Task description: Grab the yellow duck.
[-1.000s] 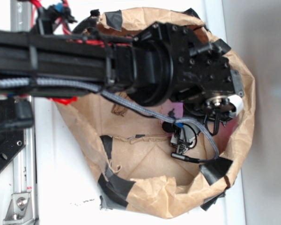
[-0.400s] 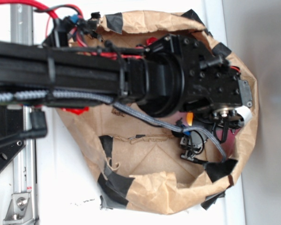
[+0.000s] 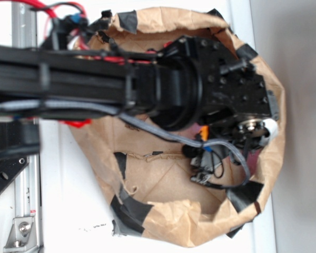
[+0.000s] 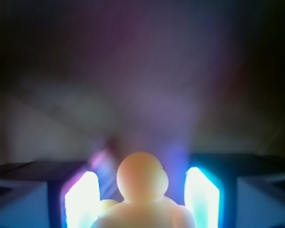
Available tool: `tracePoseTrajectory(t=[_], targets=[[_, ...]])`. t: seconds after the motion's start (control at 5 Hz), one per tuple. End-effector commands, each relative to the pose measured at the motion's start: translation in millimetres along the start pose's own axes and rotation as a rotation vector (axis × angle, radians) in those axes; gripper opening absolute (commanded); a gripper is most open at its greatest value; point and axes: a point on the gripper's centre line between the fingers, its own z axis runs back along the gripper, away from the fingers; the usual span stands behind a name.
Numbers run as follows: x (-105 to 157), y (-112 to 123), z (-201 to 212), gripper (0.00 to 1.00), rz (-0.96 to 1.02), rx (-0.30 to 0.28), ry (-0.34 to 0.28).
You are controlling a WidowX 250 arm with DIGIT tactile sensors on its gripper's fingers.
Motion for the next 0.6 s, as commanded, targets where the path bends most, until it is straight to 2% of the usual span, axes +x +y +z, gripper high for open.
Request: tracePoseTrajectory(t=[0.0, 0.2, 0.4], targets=[[-20, -2, 119, 0.00, 0.144, 0.061, -0.102], [-33, -13, 139, 0.00, 0.196, 0.146, -0.042], [-37, -13, 133, 0.00, 0.212, 0.132, -0.029]])
